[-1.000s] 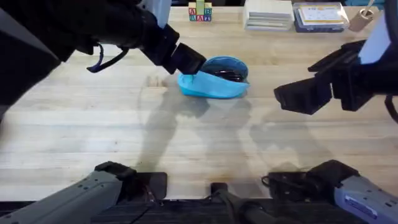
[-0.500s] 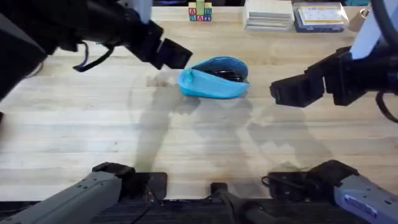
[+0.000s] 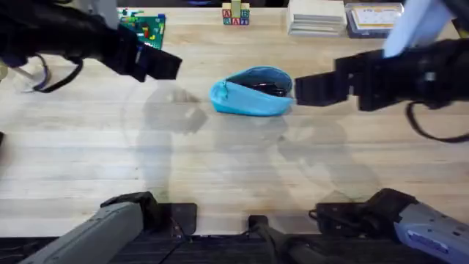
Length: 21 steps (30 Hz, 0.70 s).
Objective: Unzip the bag, pick up the pens from the table one at a time and place them inside, then zip the bag closed.
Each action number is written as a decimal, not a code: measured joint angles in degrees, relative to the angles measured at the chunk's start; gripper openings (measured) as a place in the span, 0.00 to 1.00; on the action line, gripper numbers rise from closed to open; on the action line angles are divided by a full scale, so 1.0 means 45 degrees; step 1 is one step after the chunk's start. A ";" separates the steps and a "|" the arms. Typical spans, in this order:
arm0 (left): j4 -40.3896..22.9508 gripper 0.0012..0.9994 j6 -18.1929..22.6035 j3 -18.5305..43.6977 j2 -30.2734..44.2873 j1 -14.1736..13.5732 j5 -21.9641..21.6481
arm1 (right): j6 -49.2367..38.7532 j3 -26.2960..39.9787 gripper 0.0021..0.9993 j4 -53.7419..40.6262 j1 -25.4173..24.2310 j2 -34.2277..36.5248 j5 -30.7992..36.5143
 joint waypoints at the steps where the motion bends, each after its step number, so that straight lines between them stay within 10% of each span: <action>1: -0.0004 0.99 0.0148 0.0000 0.0003 0.0244 0.0087 | 0.0319 0.0000 1.00 0.0106 0.0284 0.0134 0.0280; 9: 0.0026 0.99 0.0658 0.0000 0.0000 0.1811 0.0447 | 0.2745 0.0000 1.00 0.0994 0.2624 0.1527 0.2503; 21: 0.0021 0.99 0.0749 0.0000 0.0000 0.1958 0.0289 | 0.4607 0.0000 1.00 0.1306 0.3962 0.3126 0.3929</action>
